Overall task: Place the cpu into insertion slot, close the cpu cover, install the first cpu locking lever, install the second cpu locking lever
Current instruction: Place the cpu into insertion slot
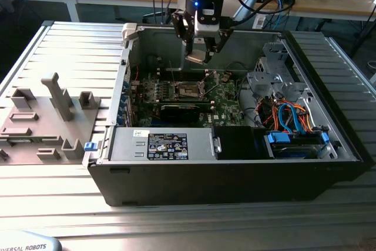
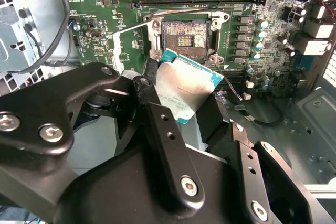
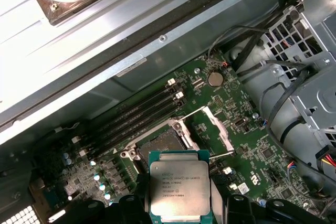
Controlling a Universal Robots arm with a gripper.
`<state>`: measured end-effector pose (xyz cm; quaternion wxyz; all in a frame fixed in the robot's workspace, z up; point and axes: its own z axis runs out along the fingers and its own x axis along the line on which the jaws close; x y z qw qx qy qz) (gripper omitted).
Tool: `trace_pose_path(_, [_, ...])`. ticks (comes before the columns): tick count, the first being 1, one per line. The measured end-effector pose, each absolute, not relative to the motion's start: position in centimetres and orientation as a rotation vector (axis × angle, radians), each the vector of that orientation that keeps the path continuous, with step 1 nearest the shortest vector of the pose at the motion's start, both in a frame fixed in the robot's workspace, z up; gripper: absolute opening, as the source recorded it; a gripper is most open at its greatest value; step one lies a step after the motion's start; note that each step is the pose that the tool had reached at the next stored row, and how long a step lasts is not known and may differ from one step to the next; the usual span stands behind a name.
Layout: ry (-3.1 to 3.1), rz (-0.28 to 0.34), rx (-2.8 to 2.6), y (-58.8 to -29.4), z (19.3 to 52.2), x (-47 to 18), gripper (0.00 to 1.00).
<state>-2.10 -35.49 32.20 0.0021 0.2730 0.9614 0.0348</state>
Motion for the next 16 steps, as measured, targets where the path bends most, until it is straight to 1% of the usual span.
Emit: trace_pose_path(16, [3.012, 0.109, 0.872, -35.49, 32.07, -2.10, 0.54])
